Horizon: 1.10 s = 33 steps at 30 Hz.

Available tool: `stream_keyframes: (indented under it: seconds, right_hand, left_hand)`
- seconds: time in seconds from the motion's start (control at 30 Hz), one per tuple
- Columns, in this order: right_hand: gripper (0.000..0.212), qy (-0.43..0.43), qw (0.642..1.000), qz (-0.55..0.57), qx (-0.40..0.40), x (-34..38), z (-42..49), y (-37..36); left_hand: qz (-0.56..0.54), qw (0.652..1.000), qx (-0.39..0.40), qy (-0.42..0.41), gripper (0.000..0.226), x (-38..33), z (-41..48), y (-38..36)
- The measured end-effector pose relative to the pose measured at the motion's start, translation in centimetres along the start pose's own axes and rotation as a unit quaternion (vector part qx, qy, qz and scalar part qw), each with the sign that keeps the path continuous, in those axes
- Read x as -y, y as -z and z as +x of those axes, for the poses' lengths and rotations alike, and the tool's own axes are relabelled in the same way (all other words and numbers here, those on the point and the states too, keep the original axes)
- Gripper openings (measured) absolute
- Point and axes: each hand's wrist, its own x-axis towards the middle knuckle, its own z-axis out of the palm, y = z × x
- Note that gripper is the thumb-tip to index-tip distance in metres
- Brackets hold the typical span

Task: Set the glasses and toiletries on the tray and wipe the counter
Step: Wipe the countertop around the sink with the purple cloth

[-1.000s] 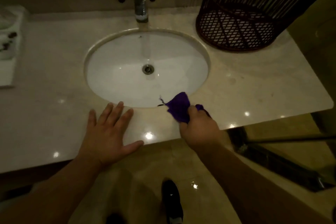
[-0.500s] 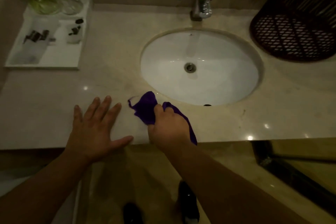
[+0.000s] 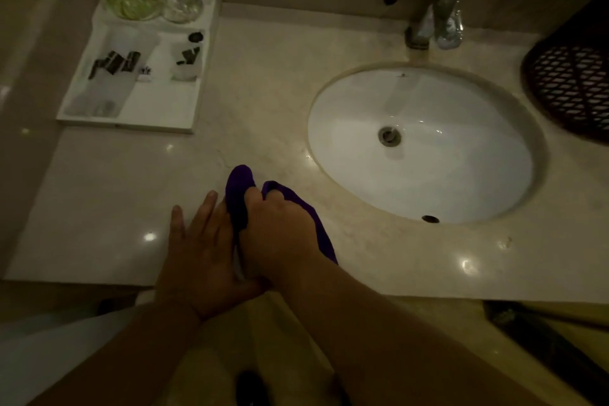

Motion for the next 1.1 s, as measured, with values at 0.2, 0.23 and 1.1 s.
stream_keyframes:
  seconds: [0.2, 0.23, 1.1]
  right_hand:
    - [0.033, 0.034, 0.997, -0.014, 0.062, 0.7, 3.1, 0.6]
    - [0.032, 0.031, 0.997, -0.016, 0.067, 0.9, 3.5, 0.7]
    - [0.045, 0.089, 0.991, -0.046, 0.093, 4.5, 12.3, 0.3]
  left_hand:
    - [-0.079, 0.996, -0.027, 0.017, 0.122, 0.4, -0.1, 0.2]
    - [-0.094, 0.995, -0.036, 0.022, 0.119, 0.5, -0.1, 0.4]
    - [-0.047, 0.994, -0.040, 0.094, 0.109, 5.8, 0.9, 0.9]
